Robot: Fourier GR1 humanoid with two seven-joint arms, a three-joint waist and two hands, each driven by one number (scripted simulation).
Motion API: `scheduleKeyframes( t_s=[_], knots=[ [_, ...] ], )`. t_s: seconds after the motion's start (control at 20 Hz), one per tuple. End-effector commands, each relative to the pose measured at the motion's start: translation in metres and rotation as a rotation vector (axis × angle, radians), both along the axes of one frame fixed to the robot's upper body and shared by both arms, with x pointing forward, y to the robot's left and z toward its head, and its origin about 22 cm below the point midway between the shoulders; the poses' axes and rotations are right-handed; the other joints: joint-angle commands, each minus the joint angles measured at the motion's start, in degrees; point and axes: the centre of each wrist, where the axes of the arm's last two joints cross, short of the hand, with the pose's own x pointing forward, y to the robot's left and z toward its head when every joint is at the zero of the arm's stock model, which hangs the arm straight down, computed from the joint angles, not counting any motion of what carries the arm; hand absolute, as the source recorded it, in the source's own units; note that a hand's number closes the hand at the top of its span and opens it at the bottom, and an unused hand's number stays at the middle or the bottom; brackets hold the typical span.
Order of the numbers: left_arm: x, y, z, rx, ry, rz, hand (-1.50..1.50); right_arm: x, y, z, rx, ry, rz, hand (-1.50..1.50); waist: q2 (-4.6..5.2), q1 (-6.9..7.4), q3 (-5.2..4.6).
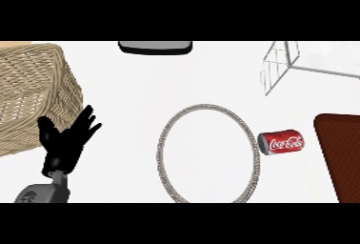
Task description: Pick the lemon from the placemat and place it in the tiered shelf
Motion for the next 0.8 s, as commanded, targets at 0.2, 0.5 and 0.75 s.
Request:
scheduleKeyframes(
  t_s=[0.2, 0.5, 0.75],
  knots=[
    [-0.009, -0.001, -0.014, 0.0, 0.054, -0.009, 0.0, -0.007, -0.015, 0.015, 0.073, -0.039, -0.036, 1.5, 0.43, 0.17, -0.31],
    [0.002, 0.003, -0.01, -0.003, 0.074, 0.017, 0.0, -0.006, -0.017, 0.014, 0.293, -0.115, -0.065, -1.5, 0.39, -0.61, -0.33],
    [-0.004, -0.003, -0.007, -0.004, 0.061, -0.002, 0.0, -0.002, -0.007, 0.024, 0.485, -0.16, -0.046, -1.5, 0.19, -0.31, -0.33]
  ],
)
